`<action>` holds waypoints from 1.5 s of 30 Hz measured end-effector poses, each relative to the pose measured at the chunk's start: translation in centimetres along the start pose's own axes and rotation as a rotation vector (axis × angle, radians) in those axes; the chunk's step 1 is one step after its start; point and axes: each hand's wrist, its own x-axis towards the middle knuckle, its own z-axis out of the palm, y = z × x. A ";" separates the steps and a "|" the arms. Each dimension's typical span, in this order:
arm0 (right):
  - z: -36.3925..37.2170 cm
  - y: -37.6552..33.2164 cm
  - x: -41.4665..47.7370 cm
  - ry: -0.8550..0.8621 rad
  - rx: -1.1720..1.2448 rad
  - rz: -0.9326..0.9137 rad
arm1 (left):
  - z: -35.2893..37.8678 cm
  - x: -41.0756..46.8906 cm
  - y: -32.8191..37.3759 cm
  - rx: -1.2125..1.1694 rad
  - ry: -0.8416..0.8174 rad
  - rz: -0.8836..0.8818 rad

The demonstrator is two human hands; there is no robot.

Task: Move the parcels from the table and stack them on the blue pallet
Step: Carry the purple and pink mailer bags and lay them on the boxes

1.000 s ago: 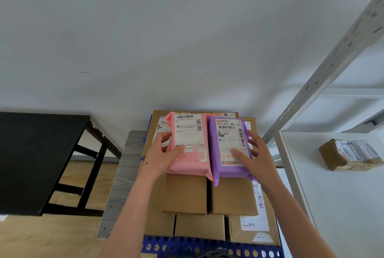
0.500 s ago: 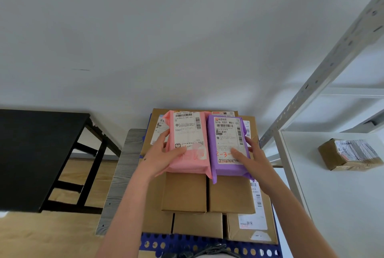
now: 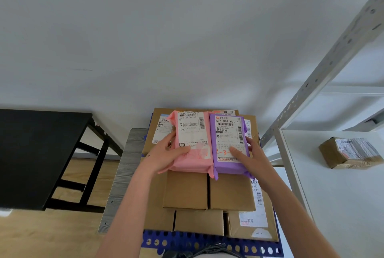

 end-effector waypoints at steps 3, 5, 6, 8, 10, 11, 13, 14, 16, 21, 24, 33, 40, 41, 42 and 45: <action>0.1 -0.1 0.0 0.010 -0.010 0.002 | -0.1 0.0 -0.1 0.008 0.006 -0.011; 0.1 -0.1 0.0 0.010 -0.013 0.001 | -0.1 0.0 -0.1 0.002 0.007 -0.011; 0.1 0.0 0.0 0.012 -0.014 -0.002 | 0.0 0.0 -0.2 -0.005 0.006 -0.006; 0.1 0.0 0.1 0.019 -0.018 -0.008 | 0.0 0.0 -0.2 -0.006 0.008 0.005; 0.0 0.0 0.1 0.025 -0.029 -0.008 | 0.0 0.0 -0.2 0.011 0.015 0.019; 0.0 0.0 0.2 0.029 -0.037 -0.009 | 0.1 0.0 -0.2 0.022 0.021 0.026; 0.1 0.0 0.1 0.044 -0.055 -0.013 | 0.2 -0.1 -0.2 0.039 0.044 0.033; 0.1 0.1 0.1 0.052 -0.060 -0.017 | 0.2 -0.1 -0.1 0.046 0.059 0.033; 0.0 0.1 0.1 0.066 -0.068 -0.034 | 0.2 -0.3 0.1 0.069 0.093 0.037; -0.3 -0.1 0.1 0.080 -0.065 -0.075 | 0.4 -1.2 0.5 0.142 0.221 0.088; -0.6 -0.2 0.2 0.088 -0.072 -0.100 | 0.3 -1.7 0.6 0.166 0.314 0.097; -1.6 -1.7 -0.5 0.156 -0.284 -0.282 | 1.1 -5.7 1.0 0.210 0.588 0.136; 0.0 -3.2 -2.1 0.054 -0.398 -0.574 | 1.5 -10.6 0.7 0.251 0.799 0.143; 0.3 -3.5 -2.4 0.035 -0.408 -0.606 | 1.4 -11.4 0.5 0.251 0.811 0.147; 0.8 -3.8 -2.7 0.010 -0.410 -0.628 | 1.3 -12.1 0.3 0.256 0.822 0.152; 2.6 -4.7 -3.8 -0.094 -0.389 -0.681 | 0.6 -14.3 -0.9 0.268 0.864 0.146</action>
